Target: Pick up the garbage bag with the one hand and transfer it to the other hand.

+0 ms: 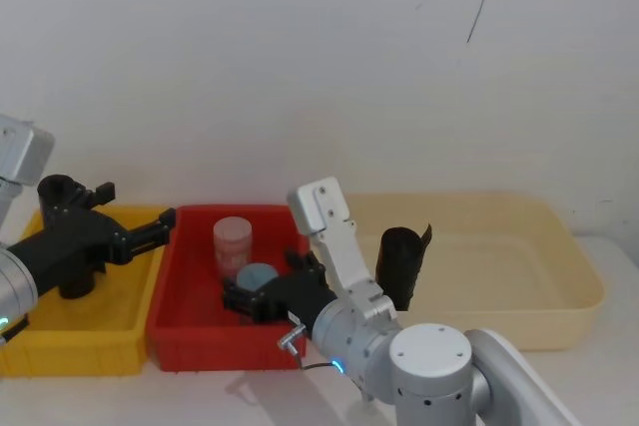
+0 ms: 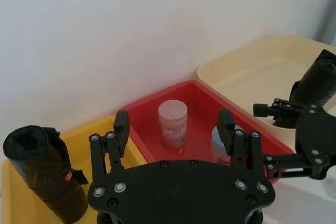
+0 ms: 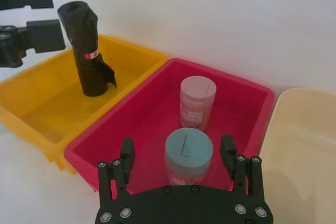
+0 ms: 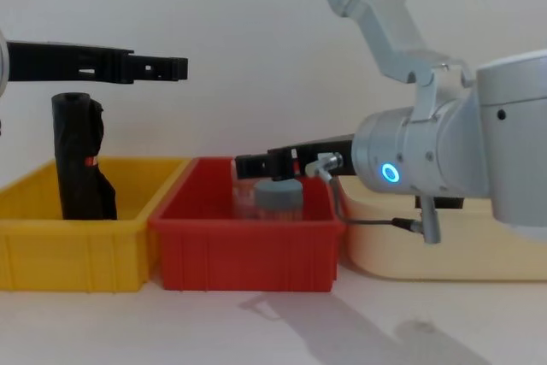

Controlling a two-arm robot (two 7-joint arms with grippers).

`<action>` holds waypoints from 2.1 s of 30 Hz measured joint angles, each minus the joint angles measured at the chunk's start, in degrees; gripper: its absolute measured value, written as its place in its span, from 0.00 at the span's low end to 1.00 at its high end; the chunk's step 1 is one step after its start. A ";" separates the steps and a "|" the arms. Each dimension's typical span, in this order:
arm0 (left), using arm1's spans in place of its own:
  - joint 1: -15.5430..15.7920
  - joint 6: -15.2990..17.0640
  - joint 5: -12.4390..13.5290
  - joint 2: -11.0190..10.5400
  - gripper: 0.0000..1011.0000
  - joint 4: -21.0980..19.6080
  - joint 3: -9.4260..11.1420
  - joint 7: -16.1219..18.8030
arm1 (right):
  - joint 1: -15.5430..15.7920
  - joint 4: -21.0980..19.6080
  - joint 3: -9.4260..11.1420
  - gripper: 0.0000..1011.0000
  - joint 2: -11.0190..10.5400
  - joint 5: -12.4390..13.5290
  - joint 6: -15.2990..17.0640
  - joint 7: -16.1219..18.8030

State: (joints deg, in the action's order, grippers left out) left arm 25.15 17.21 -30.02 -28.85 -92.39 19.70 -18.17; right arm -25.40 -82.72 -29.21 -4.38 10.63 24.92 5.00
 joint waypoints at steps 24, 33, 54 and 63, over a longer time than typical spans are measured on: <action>-0.02 -0.01 0.00 0.00 0.99 0.00 0.00 -0.01 | -3.19 4.79 -2.11 0.99 1.91 -3.56 1.39 0.06; -0.02 -0.01 0.00 0.00 0.99 0.00 0.00 -0.01 | -3.61 4.22 -2.28 0.99 1.92 -4.58 2.61 -0.05; -0.02 -0.01 0.00 0.00 0.99 0.00 0.01 -0.01 | -5.50 8.73 -2.04 0.99 2.23 -7.08 2.91 -0.99; -0.02 -0.01 0.00 0.00 0.99 0.00 0.01 -0.01 | -6.20 10.72 -1.76 0.99 2.65 -7.78 2.74 -1.13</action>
State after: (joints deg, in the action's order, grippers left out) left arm 25.13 17.20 -30.02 -28.85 -92.38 19.70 -18.18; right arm -31.59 -71.99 -30.97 -1.73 2.85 27.65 3.87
